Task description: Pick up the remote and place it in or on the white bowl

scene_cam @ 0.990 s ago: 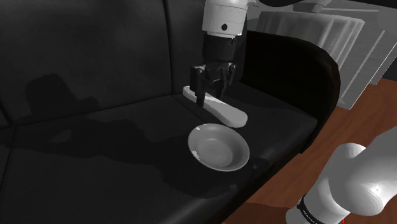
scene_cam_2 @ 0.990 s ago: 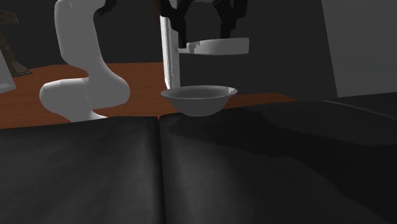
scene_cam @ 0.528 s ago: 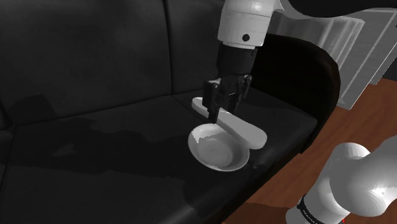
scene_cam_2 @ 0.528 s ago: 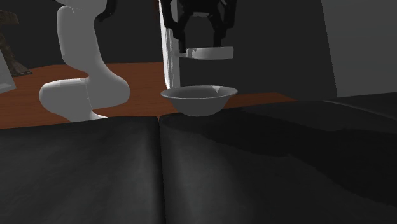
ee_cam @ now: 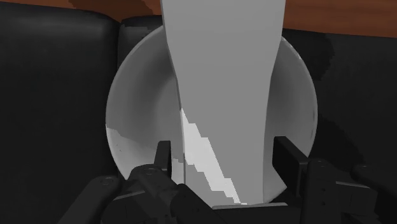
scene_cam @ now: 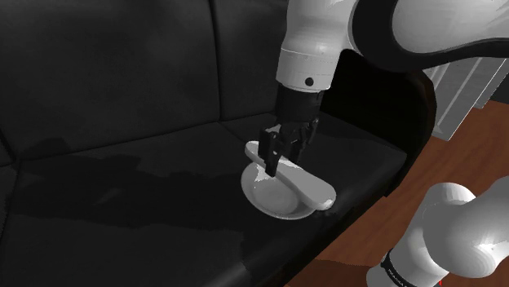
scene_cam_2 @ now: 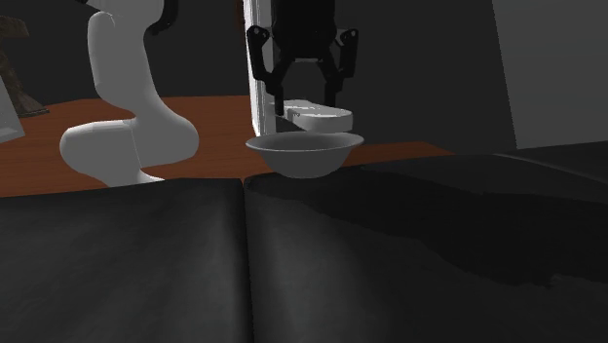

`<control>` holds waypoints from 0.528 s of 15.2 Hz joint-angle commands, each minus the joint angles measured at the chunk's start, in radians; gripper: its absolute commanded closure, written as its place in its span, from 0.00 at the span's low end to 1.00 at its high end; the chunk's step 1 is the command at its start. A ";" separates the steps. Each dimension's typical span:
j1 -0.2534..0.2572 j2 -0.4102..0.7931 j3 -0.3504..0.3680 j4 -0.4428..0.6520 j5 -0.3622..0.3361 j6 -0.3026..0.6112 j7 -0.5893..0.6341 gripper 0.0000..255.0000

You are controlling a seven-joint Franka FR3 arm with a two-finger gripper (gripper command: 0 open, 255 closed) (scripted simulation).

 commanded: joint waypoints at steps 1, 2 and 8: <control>0.002 -0.004 0.003 -0.029 0.003 0.026 -0.002 1.00; 0.003 -0.006 0.005 -0.044 0.005 0.039 -0.003 1.00; 0.005 -0.009 0.008 -0.071 0.008 0.063 -0.005 1.00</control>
